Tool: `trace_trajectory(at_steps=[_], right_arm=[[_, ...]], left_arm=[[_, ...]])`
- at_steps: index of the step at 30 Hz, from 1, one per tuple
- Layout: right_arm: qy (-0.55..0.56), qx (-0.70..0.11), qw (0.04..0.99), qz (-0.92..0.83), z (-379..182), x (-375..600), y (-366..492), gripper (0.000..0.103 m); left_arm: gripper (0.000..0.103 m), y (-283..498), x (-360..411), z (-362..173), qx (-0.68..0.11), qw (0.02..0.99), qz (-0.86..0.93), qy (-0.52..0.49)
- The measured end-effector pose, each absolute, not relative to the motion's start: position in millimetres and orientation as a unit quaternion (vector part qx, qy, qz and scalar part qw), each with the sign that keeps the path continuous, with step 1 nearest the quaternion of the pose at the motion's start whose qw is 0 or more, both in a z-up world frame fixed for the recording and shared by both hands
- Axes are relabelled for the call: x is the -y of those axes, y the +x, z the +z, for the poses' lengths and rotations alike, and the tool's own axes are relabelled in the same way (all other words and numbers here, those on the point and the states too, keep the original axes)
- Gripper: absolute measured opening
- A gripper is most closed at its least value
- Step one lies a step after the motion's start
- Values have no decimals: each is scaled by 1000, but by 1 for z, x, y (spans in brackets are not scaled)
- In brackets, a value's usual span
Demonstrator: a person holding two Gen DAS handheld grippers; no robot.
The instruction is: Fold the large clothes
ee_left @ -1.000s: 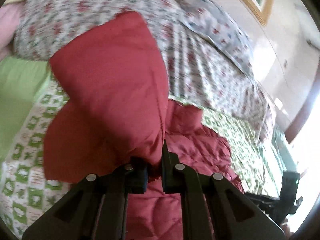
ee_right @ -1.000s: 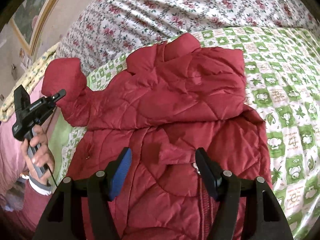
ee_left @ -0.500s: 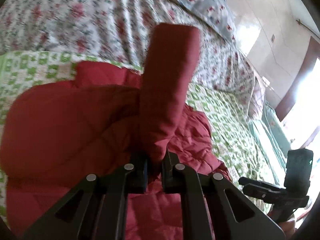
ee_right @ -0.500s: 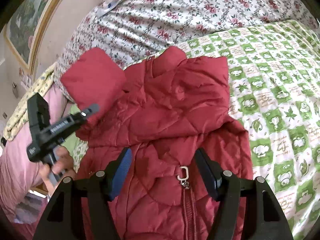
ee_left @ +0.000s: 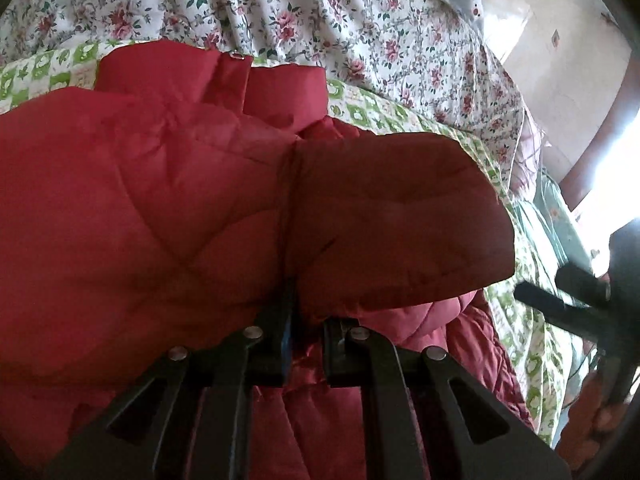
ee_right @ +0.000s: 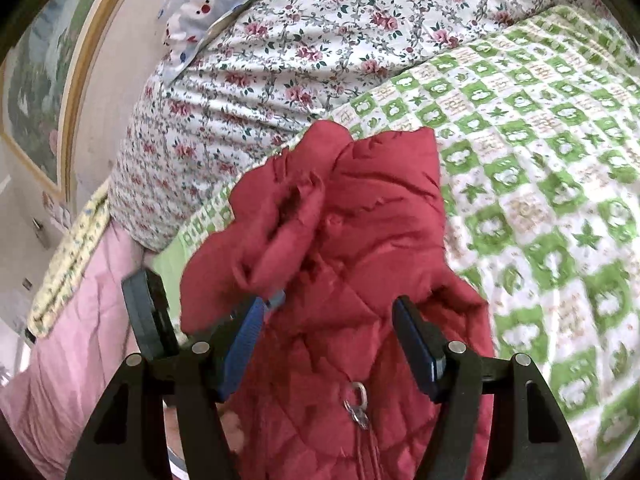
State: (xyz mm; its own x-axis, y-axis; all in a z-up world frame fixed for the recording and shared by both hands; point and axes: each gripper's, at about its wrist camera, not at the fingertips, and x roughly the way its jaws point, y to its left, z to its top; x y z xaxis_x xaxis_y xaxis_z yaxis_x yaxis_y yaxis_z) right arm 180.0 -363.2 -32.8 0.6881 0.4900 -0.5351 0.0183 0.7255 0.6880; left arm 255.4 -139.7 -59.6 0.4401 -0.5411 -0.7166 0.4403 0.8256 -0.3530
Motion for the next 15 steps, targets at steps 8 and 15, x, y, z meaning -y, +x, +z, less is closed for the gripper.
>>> trace_trajectory(at_steps=[8, 15], right_arm=[[373, -386, 826, 171, -47, 340, 247, 69], [349, -415, 827, 147, -60, 335, 266, 10]], left_arm=[[12, 254, 139, -60, -454, 842, -286, -50], [36, 245, 117, -50, -484, 807, -328, -77]])
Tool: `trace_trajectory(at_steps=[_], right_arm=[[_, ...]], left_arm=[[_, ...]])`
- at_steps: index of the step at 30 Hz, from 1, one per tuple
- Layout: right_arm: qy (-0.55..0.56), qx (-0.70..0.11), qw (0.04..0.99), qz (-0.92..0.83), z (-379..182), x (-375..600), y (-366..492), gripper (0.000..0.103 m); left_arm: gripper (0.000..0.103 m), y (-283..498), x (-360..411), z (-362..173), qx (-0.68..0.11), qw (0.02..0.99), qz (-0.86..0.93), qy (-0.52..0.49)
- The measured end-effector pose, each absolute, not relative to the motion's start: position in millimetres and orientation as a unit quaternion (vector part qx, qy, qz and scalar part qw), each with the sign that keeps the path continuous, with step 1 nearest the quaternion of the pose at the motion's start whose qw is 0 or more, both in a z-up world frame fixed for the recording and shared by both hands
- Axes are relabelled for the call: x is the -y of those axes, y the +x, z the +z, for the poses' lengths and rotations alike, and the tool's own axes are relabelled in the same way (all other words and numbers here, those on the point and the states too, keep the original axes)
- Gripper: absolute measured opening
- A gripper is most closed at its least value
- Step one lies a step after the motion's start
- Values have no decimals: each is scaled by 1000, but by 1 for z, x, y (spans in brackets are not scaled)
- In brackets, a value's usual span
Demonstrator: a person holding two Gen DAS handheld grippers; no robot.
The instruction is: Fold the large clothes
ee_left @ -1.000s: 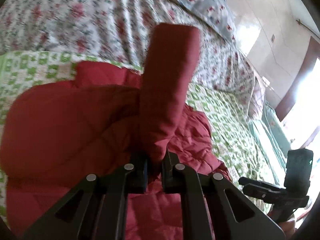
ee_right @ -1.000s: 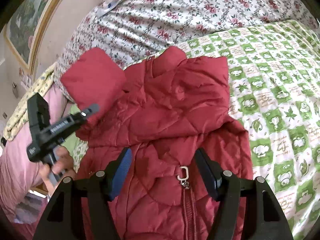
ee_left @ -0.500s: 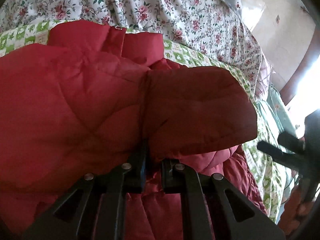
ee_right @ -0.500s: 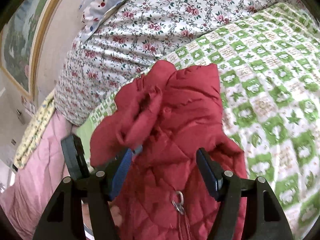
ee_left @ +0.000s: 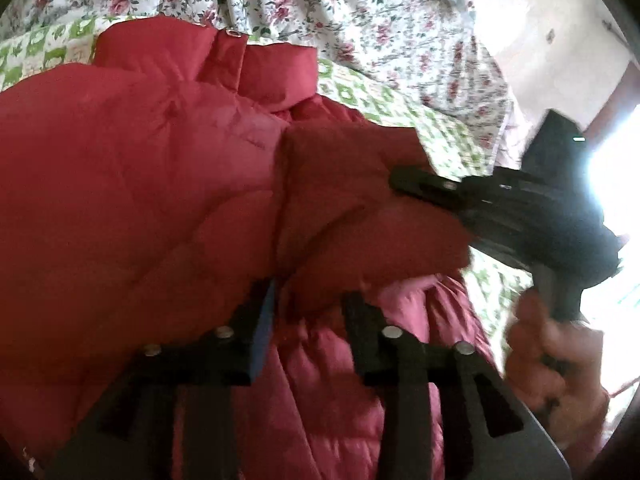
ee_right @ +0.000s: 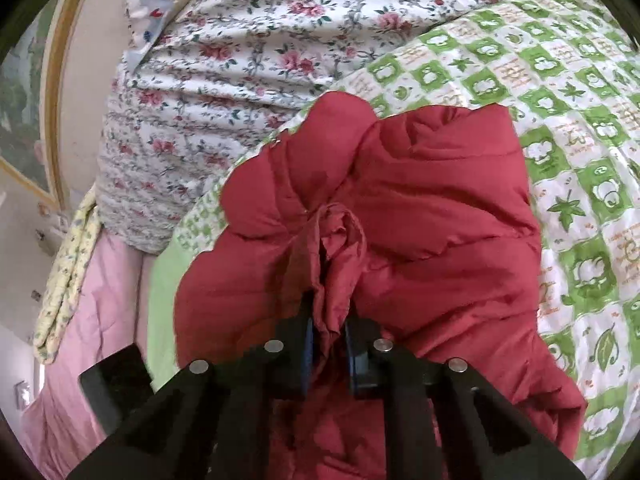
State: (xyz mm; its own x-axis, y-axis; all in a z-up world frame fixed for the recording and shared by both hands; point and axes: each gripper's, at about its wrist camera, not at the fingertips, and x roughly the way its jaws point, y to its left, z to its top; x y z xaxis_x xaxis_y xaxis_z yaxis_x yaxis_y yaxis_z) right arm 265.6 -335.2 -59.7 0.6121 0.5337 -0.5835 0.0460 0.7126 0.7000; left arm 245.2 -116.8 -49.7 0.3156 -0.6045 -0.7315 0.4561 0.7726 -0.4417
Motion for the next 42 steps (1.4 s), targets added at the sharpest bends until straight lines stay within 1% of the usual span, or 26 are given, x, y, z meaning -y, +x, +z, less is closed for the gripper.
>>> trace_trajectory(at_steps=[1, 3, 6, 9, 11, 15, 18, 21, 22, 24, 27, 28, 29, 32, 34, 35, 38, 39, 42], right_arm=[[342, -414, 832, 142, -58, 337, 264, 9], [334, -408, 839, 135, -54, 341, 260, 8], [324, -395, 850, 131, -45, 352, 251, 8], [303, -395, 859, 117, -42, 354, 247, 7], [289, -407, 861, 103, -50, 353, 248, 7], [276, -421, 860, 88, -69, 349, 255, 7], [271, -425, 859, 87, -80, 346, 257, 9], [252, -430, 864, 73, -76, 343, 253, 16], [240, -425, 871, 58, -68, 343, 248, 22], [197, -399, 895, 17, -45, 340, 236, 30], [148, -340, 929, 5, -8, 324, 217, 35], [143, -338, 930, 18, -5, 318, 217, 39], [133, -344, 929, 43, -3, 307, 220, 41], [108, -383, 914, 74, -22, 282, 235, 41], [84, -431, 897, 55, -53, 275, 250, 41], [89, -443, 891, 53, -66, 279, 254, 41], [127, -441, 886, 64, -84, 298, 254, 38], [148, -437, 884, 69, -85, 305, 254, 38], [148, -436, 885, 67, -84, 306, 253, 38]], left_arm=[[40, 242, 113, -47, -483, 805, -335, -79], [41, 234, 99, -38, -476, 802, -351, -78], [41, 230, 74, -18, -451, 826, -331, -63], [41, 243, 48, -3, -434, 851, -286, -72], [41, 258, 37, -1, -434, 862, -254, -65], [41, 291, 18, -14, -455, 868, -196, -44], [41, 309, 11, -43, -491, 849, -192, -40], [41, 307, 19, -57, -492, 851, -183, -16], [41, 306, 22, -58, -489, 853, -180, -8], [41, 302, 28, -57, -484, 858, -174, 8], [41, 303, 30, -57, -482, 859, -173, 10], [41, 303, 32, -57, -482, 859, -172, 10], [41, 303, 32, -57, -481, 860, -171, 10], [41, 302, 29, -54, -482, 860, -165, 14], [41, 299, 26, -48, -480, 861, -165, 24], [41, 297, 25, -42, -476, 863, -167, 24], [41, 290, 9, -27, -457, 875, -159, 25], [41, 291, 4, -27, -458, 876, -150, 24], [41, 300, -6, -41, -480, 869, -119, 29]])
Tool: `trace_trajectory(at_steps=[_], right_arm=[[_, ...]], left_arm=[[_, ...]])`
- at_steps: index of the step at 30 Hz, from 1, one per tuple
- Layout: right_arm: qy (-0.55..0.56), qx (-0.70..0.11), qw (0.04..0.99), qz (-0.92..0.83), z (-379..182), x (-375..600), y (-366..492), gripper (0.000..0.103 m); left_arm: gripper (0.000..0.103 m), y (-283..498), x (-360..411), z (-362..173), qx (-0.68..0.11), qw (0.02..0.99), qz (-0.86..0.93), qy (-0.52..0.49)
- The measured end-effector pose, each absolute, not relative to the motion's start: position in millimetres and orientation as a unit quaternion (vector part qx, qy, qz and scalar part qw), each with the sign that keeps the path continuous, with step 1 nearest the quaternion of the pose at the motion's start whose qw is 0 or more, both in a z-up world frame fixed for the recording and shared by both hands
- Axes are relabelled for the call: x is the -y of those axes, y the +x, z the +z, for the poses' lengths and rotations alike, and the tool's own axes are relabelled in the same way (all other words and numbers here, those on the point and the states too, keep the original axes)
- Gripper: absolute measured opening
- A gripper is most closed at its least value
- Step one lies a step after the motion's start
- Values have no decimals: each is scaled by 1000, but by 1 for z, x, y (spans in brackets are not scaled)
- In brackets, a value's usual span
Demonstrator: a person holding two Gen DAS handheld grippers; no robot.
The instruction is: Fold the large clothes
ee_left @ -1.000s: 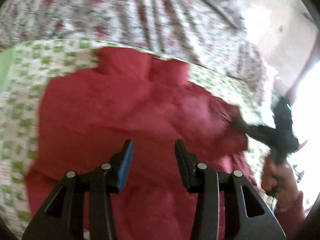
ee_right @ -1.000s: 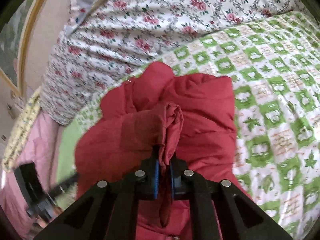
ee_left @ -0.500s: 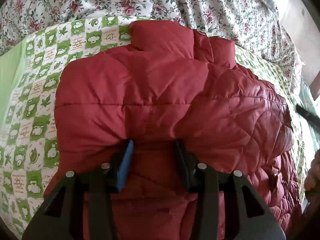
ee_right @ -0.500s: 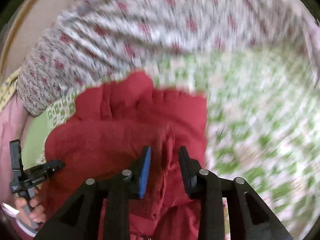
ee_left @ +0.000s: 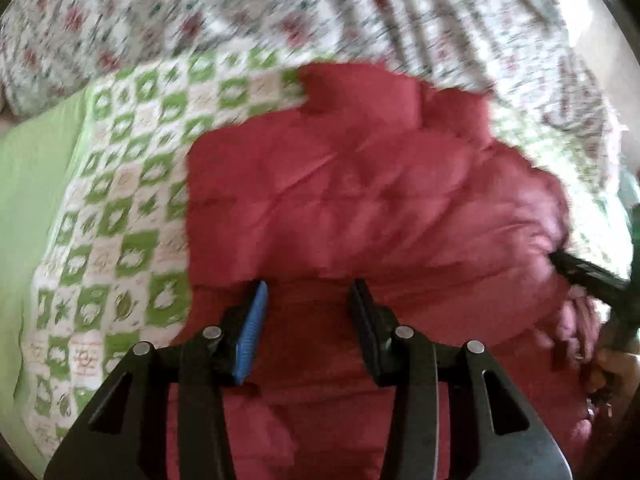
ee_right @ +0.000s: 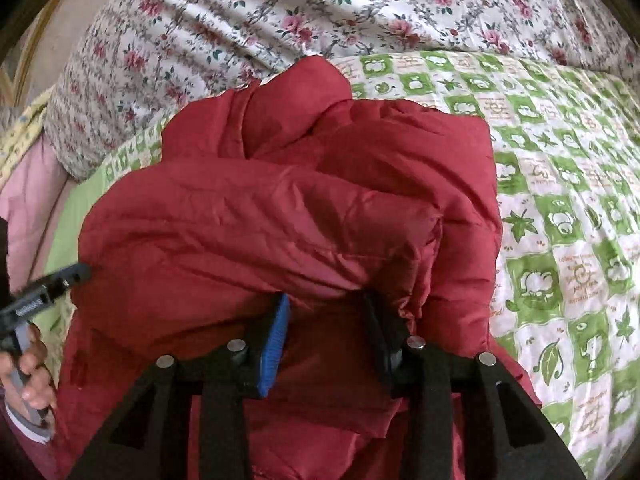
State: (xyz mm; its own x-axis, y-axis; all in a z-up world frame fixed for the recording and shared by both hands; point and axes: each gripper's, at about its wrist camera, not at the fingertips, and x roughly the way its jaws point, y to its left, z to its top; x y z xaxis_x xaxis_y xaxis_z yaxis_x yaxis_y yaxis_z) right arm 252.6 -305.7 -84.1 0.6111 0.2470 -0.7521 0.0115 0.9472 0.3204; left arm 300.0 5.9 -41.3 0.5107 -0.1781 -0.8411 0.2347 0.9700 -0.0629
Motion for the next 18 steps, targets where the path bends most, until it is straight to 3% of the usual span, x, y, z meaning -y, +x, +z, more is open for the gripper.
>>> trace_trajectory(at_steps=[18], right_arm=[[108, -432, 894, 45, -93, 293, 253, 38]], left_arm=[[42, 308, -10, -61, -487, 866, -113, 19]])
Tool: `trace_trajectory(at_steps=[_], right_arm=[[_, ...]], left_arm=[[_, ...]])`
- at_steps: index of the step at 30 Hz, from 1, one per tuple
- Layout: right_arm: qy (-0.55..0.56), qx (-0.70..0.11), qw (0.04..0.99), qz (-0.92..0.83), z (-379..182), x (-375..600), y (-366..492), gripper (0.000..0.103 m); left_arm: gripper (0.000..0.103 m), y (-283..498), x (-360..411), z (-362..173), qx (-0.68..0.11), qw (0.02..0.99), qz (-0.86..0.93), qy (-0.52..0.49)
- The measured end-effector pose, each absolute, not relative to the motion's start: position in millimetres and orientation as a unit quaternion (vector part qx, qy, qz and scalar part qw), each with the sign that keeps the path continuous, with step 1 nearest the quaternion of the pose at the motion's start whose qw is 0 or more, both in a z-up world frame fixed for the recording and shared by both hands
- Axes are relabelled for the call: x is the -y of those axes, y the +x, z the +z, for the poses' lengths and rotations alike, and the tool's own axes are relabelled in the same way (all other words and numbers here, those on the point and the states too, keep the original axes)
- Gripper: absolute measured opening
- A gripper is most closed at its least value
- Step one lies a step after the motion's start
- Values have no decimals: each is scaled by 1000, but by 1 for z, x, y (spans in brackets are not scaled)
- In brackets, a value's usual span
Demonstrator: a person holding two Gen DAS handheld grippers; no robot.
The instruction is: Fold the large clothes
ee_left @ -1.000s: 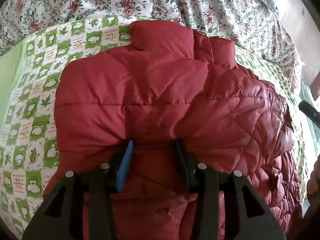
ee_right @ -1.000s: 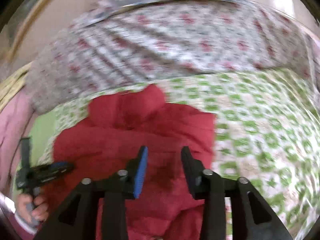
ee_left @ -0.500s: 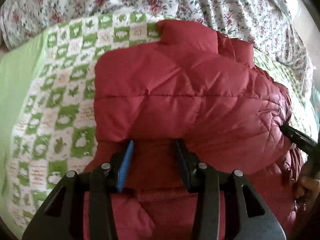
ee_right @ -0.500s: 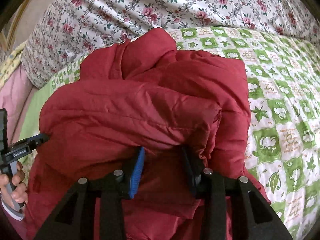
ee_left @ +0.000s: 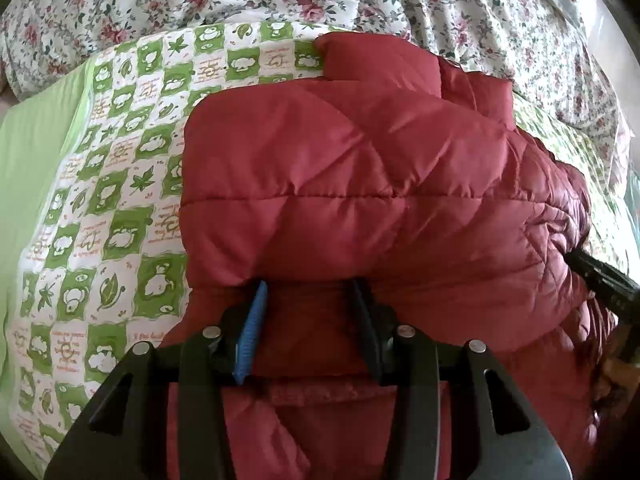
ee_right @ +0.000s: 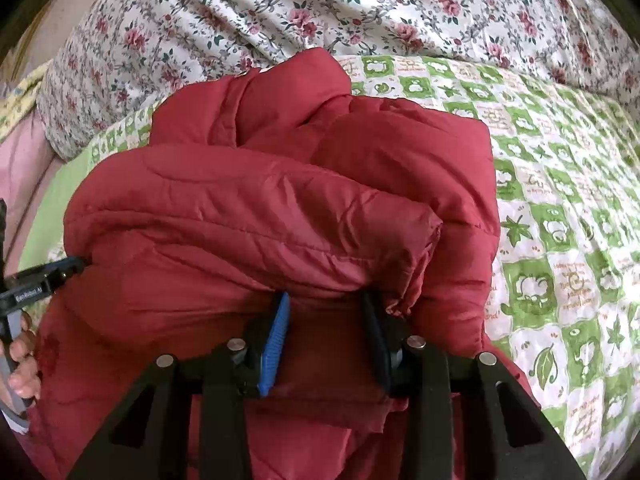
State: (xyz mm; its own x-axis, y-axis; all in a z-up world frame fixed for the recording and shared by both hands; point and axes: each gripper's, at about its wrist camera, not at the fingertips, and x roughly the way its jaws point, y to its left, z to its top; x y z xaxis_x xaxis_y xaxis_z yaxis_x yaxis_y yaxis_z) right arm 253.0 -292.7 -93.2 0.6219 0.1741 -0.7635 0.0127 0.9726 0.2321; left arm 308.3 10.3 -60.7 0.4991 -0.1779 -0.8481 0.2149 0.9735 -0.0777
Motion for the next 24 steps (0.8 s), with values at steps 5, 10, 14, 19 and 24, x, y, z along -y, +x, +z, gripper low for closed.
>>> trace_trajectory(at_steps=[5, 10, 14, 19, 24], right_arm=[[153, -426, 890, 60, -82, 305, 243, 41], [169, -420, 890, 60, -64, 308, 219, 47], [174, -426, 885, 68, -55, 307, 200, 51], [191, -428, 880, 75, -46, 312, 172, 56], [195, -432, 878, 69, -43, 318, 139, 62]], left_arm=[[42, 298, -16, -48, -487, 866, -111, 11], [42, 281, -31, -38, -490, 864, -110, -10], [42, 259, -40, -31, -491, 864, -108, -24], [42, 229, -51, -31, -499, 860, -106, -26], [42, 200, -70, -33, -504, 857, -101, -36]])
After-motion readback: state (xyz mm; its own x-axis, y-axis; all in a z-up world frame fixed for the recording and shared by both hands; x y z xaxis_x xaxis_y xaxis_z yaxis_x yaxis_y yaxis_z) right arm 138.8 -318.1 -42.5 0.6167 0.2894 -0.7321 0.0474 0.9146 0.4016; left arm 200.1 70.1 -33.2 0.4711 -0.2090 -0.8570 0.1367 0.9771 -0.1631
